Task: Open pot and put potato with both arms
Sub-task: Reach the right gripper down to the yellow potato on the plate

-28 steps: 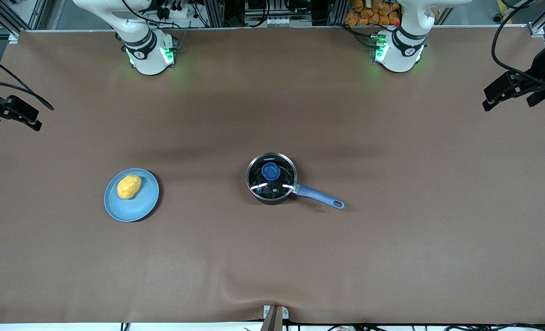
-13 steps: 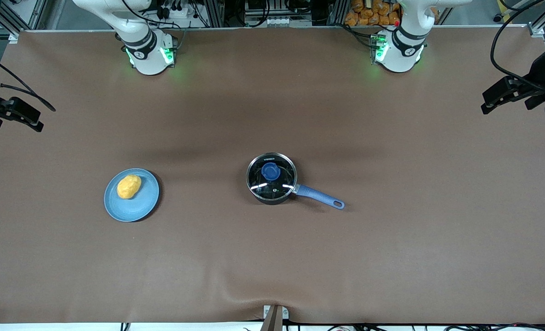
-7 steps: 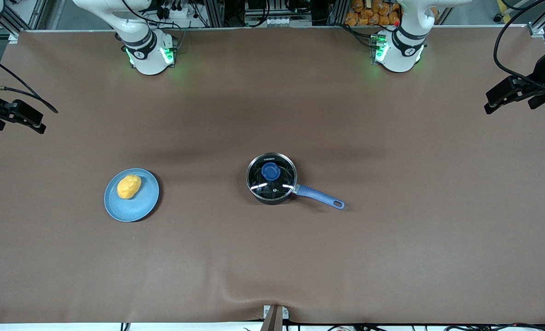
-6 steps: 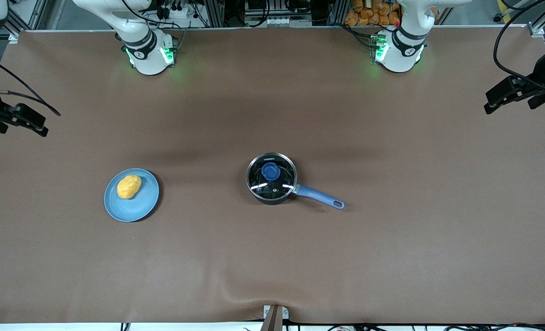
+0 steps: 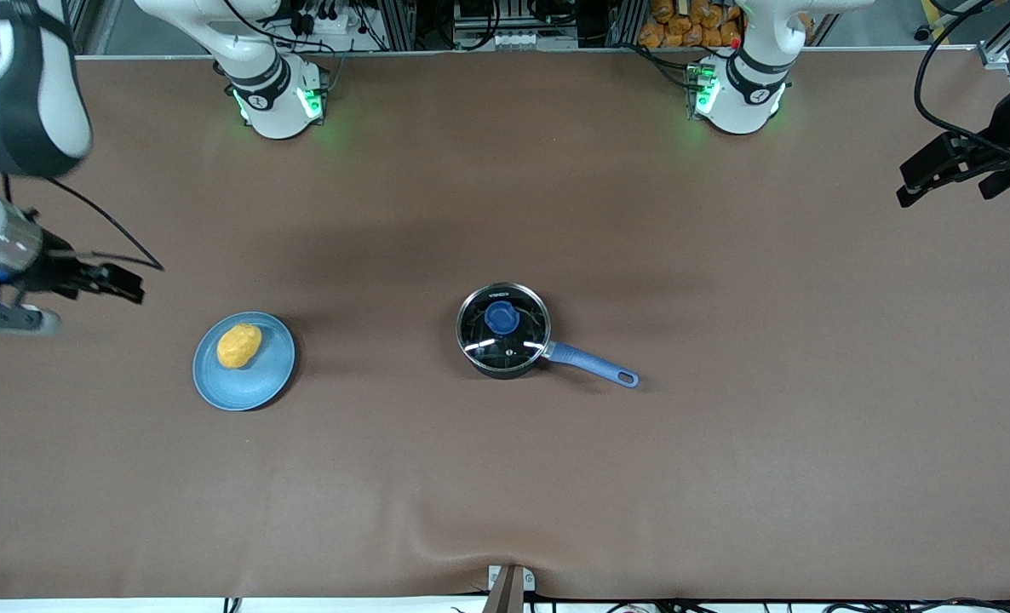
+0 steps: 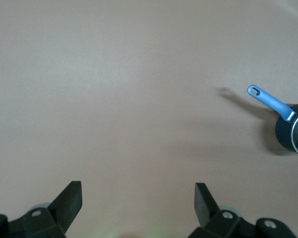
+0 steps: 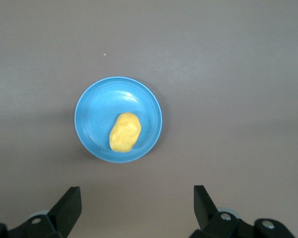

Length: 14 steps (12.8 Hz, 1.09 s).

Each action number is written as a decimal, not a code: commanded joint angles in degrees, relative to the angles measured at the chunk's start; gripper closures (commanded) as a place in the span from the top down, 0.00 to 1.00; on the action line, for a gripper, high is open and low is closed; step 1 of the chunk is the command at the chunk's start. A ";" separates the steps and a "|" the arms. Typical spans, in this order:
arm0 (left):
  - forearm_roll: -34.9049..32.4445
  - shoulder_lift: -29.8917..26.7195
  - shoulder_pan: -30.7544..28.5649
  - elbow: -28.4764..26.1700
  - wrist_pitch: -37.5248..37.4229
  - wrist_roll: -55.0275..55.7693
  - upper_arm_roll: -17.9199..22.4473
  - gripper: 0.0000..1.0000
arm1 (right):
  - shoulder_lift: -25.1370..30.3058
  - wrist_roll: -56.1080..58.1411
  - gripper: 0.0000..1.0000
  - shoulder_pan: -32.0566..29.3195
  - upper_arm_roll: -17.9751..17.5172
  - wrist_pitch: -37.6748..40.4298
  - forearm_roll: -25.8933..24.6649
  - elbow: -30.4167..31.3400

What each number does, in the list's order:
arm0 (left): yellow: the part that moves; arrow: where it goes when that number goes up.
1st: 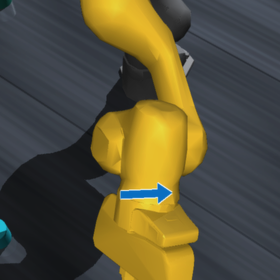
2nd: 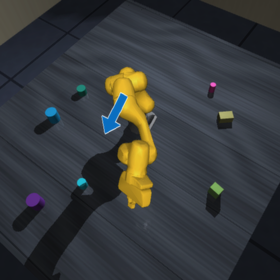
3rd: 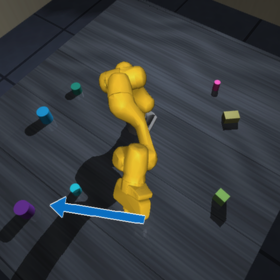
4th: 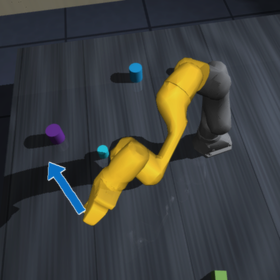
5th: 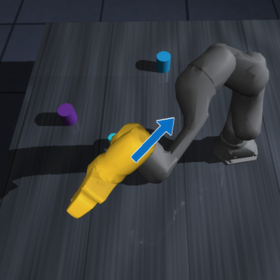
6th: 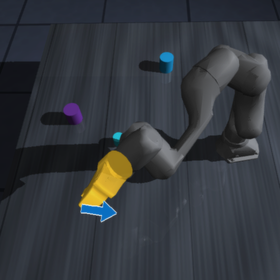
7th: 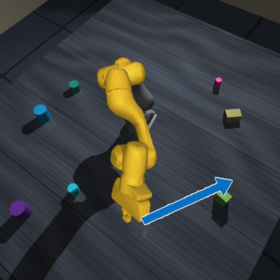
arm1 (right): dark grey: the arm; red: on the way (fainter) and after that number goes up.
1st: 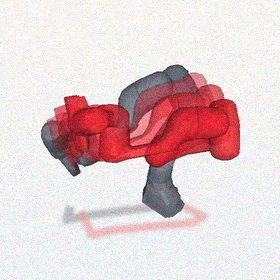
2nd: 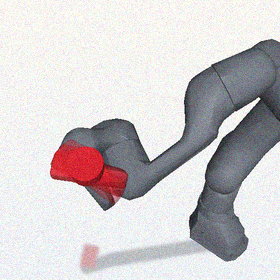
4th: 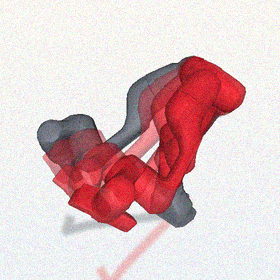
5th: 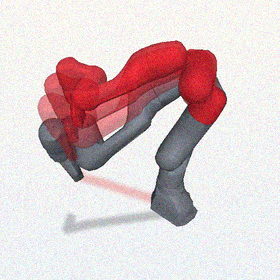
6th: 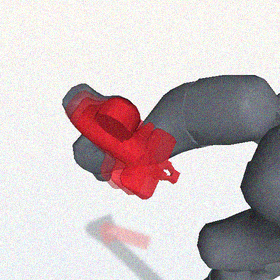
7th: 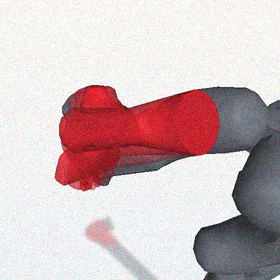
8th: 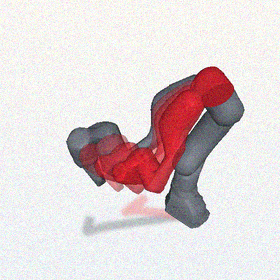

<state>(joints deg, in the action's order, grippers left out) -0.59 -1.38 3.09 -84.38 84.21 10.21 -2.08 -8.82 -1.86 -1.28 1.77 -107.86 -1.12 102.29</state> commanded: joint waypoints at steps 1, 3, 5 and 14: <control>0.68 0.15 -0.10 0.27 -0.89 0.25 -0.29 1.00 | -6.72 -0.51 1.00 -0.91 -0.36 -3.04 6.54 -0.95; 0.68 0.33 -0.19 0.09 -0.89 0.25 -0.20 1.00 | -10.24 -0.69 1.00 -0.83 -0.36 -6.29 8.33 -0.43; 0.68 0.50 -0.19 -0.08 -0.98 0.17 -0.20 1.00 | -12.01 -0.69 1.00 -0.65 -0.36 -12.16 8.42 2.98; 1.73 0.50 -0.10 0.27 0.34 -0.89 -0.29 1.00 | -16.23 -0.25 1.00 -0.65 -0.54 -23.44 14.74 11.61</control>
<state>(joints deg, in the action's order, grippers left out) 0.19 -0.80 3.43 -84.71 84.42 10.11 -2.26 -24.57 -2.23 -1.32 1.83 -129.44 11.32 112.61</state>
